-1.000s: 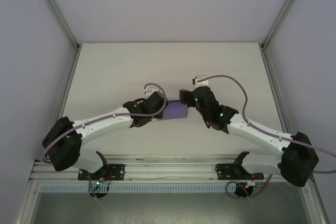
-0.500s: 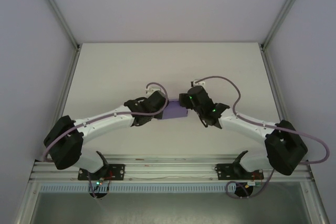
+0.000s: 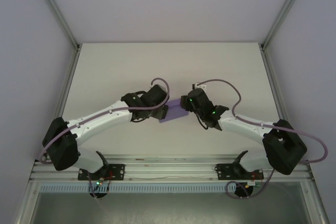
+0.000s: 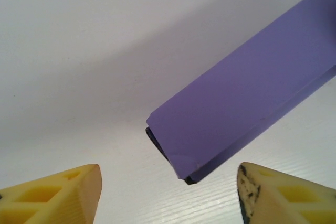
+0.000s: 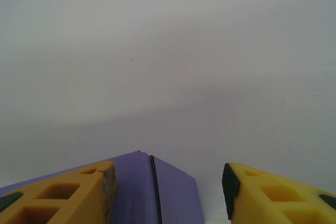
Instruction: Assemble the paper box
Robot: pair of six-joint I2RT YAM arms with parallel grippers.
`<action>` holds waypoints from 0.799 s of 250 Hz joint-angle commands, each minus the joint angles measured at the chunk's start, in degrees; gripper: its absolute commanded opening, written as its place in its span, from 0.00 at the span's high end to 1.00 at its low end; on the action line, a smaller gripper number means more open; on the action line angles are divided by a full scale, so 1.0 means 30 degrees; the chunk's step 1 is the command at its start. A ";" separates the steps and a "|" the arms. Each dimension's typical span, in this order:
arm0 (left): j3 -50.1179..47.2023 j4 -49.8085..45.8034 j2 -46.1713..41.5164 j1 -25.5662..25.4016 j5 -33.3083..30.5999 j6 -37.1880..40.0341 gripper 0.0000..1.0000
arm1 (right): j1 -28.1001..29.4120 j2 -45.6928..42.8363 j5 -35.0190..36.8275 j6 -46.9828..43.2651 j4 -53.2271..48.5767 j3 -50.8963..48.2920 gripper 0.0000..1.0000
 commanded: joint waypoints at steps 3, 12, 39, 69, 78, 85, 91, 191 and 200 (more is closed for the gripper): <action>0.0608 -0.0900 -0.0677 0.0720 0.0387 -0.0131 0.27 | -0.0098 0.0499 0.0102 0.0358 -0.2334 -0.1252 0.45; 0.0415 -0.0507 -0.0723 0.1212 0.0791 -0.0323 0.27 | -0.0110 0.0514 0.0102 0.0404 -0.2273 -0.1348 0.46; -0.0077 0.0556 -0.0451 0.2370 0.2197 -0.0527 0.30 | -0.0108 0.0561 0.0053 0.0512 -0.2301 -0.1434 0.46; -0.0809 0.1452 -0.0137 0.3074 0.3146 -0.0745 0.38 | -0.0098 0.0555 0.0148 0.0595 -0.2330 -0.1430 0.46; -0.1221 0.1797 -0.0137 0.3257 0.3610 -0.0798 0.40 | -0.0126 0.0449 0.0246 0.0625 -0.2359 -0.1417 0.46; -0.1532 0.2078 -0.0190 0.3327 0.3775 -0.0898 0.41 | -0.0094 0.0503 0.0300 0.0653 -0.2360 -0.1422 0.46; -0.1821 0.2302 -0.0250 0.3379 0.3886 -0.0970 0.41 | -0.0112 0.0485 0.0336 0.0695 -0.2345 -0.1473 0.46; -0.7728 0.6937 -0.0301 0.3888 0.5965 -0.2106 0.67 | -0.0311 0.0734 -0.0976 0.0960 -0.0351 -0.3264 0.55; -0.8157 0.7180 -0.0284 0.3925 0.6004 -0.2223 0.67 | -0.0425 0.0780 -0.1339 0.1033 0.0222 -0.3633 0.57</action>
